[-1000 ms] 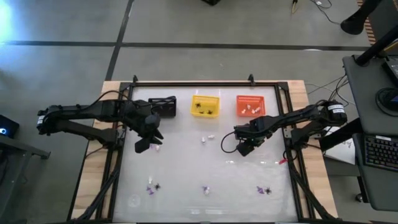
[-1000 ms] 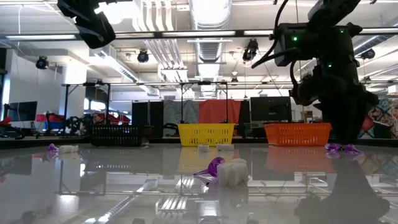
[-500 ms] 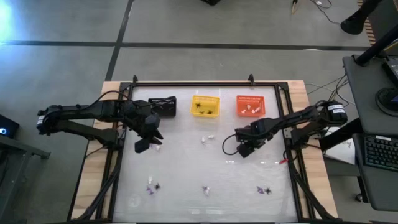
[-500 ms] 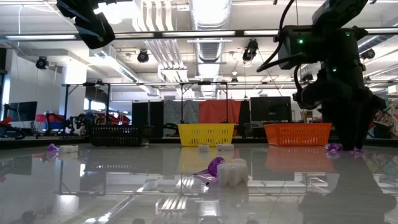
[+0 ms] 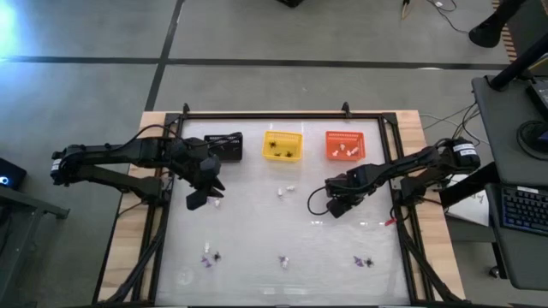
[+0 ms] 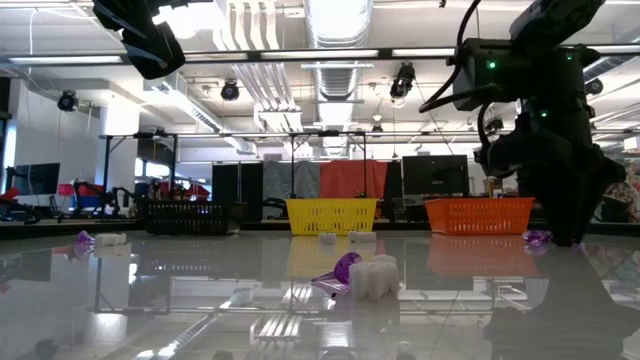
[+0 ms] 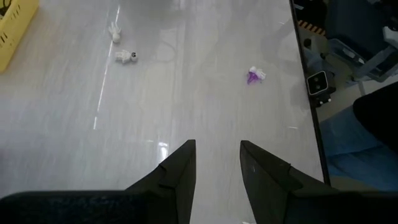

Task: Sort Halloween decoration
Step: Put the violet hat toy into the black bin

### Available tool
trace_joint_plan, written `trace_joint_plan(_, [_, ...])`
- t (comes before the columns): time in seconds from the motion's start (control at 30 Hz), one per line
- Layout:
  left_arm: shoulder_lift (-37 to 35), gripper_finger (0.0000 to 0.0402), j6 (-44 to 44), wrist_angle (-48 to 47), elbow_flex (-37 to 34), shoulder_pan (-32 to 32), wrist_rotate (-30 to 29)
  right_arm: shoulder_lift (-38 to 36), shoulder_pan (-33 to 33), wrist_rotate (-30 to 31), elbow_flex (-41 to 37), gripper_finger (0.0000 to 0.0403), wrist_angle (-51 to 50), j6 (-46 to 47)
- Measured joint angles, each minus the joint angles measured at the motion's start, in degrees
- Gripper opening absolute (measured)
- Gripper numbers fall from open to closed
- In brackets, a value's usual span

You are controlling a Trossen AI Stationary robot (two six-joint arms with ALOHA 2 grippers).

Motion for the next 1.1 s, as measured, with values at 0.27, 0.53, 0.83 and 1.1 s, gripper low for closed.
trace_joint_plan(0.27, [0.0,0.0107,0.0,0.0,0.0,0.0,0.0,0.4,0.0,-0.5,-0.2,0.0010,0.4,0.2])
trace_joint_plan(0.53, [-0.8,0.0107,0.4,-0.3,0.0,0.1,0.0,-0.1,0.0,-2.1,2.0,0.0008,-0.3,0.3])
trace_joint_plan(0.83, [-3.5,0.0107,0.4,-2.4,0.0,0.1,-3.7,-0.5,0.0,-2.5,6.1,0.0008,0.0,0.2])
trace_joint_plan(1.1, [-5.9,0.0107,0.2,-5.3,0.0,0.1,-7.2,-0.3,0.0,-1.2,13.3,0.0008,0.2,-2.2])
